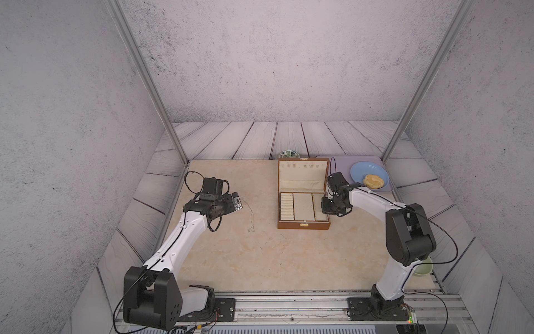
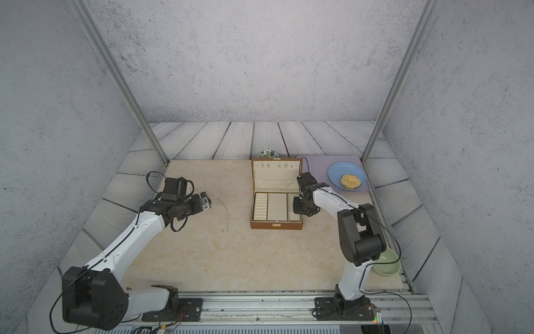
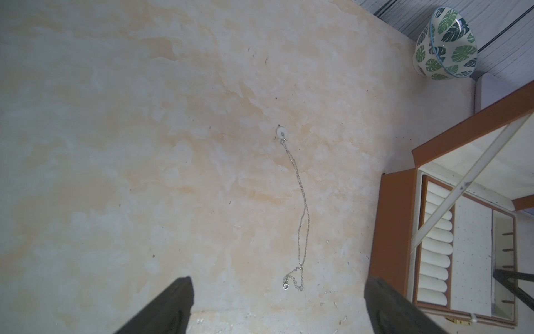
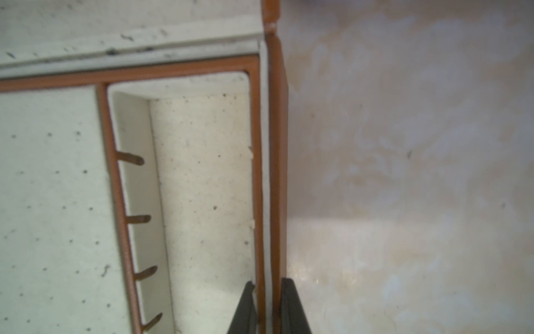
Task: Put jewelry chain into jewelry box
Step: Move the jewelry box to the center of the board.
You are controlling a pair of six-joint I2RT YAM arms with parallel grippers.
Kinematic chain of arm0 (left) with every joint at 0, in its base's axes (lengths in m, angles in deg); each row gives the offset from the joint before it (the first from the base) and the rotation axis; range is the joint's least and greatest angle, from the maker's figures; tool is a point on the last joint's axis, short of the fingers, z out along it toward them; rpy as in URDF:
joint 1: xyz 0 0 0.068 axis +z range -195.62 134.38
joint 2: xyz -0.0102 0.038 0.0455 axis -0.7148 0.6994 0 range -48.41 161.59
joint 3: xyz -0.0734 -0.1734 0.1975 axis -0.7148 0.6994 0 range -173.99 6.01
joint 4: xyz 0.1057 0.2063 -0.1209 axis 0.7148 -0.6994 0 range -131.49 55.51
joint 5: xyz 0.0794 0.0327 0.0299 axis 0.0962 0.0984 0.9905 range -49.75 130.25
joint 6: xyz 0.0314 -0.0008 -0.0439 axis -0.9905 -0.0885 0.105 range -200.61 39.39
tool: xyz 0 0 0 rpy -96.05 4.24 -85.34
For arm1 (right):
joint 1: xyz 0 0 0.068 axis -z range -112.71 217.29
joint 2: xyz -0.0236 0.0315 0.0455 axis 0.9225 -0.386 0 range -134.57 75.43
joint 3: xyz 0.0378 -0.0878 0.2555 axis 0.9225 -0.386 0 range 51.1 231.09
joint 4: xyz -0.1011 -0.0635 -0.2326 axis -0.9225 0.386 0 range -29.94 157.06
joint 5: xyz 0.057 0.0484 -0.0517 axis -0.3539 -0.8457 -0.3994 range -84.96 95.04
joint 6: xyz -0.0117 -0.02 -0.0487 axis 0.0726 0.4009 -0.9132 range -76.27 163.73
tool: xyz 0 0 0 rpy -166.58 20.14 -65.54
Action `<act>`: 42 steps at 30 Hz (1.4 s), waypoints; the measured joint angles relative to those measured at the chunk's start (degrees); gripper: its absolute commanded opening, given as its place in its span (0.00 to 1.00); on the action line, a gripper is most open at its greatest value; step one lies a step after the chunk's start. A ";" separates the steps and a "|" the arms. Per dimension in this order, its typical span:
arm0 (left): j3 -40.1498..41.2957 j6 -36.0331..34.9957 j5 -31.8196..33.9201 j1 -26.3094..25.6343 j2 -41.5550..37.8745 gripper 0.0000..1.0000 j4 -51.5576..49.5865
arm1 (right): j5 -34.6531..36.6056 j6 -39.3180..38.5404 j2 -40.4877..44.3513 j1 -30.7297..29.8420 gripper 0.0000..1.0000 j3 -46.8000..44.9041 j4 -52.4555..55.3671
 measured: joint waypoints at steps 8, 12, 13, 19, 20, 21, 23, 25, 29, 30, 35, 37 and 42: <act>0.26 0.26 -0.22 -1.25 0.09 0.98 -0.57 | 1.42 4.33 6.19 -6.29 0.09 -7.50 -1.07; 0.98 0.46 -0.22 -1.81 0.09 0.98 -1.20 | 2.10 5.70 6.19 -7.52 0.10 -7.50 -1.18; 1.18 0.46 -0.20 -1.92 0.09 0.98 -1.33 | 2.12 5.92 6.19 -7.56 0.10 -7.50 -1.18; 1.81 0.68 -0.24 -2.29 0.09 0.98 -2.12 | 2.67 6.88 6.25 -7.74 0.29 -7.45 -1.09; 1.81 0.70 -0.26 -2.34 0.09 0.98 -2.27 | 2.64 7.10 6.43 -7.78 0.35 -7.39 -1.05; 1.81 0.72 -0.26 -2.40 0.07 1.00 -2.40 | 2.71 7.06 6.80 -7.87 0.39 -7.21 -0.92; 1.81 0.94 -0.39 -2.69 0.09 0.98 -2.84 | 3.13 7.10 7.98 -7.96 0.44 -6.47 -0.17; 1.81 1.09 -0.59 -3.04 0.11 0.98 -3.28 | 3.61 6.78 9.31 -8.07 0.47 -4.85 1.18; 1.51 1.14 -1.14 -3.89 1.44 0.95 -4.04 | 4.55 5.60 10.84 -8.07 0.53 -0.04 3.72; 1.29 1.20 -1.27 -4.20 2.16 0.91 -4.28 | 4.68 5.22 11.06 -8.07 0.56 0.72 4.13; -1.14 1.29 -2.08 -5.75 7.63 0.75 -5.35 | 5.29 3.87 13.22 -8.07 0.71 1.31 6.32; -2.99 1.25 -2.58 -6.47 10.91 0.66 -5.88 | 5.75 3.54 14.36 -8.07 0.75 1.31 6.78; -7.37 1.05 -3.43 -8.72 18.91 0.57 -6.67 | 7.63 2.43 17.57 -8.07 0.99 1.31 7.63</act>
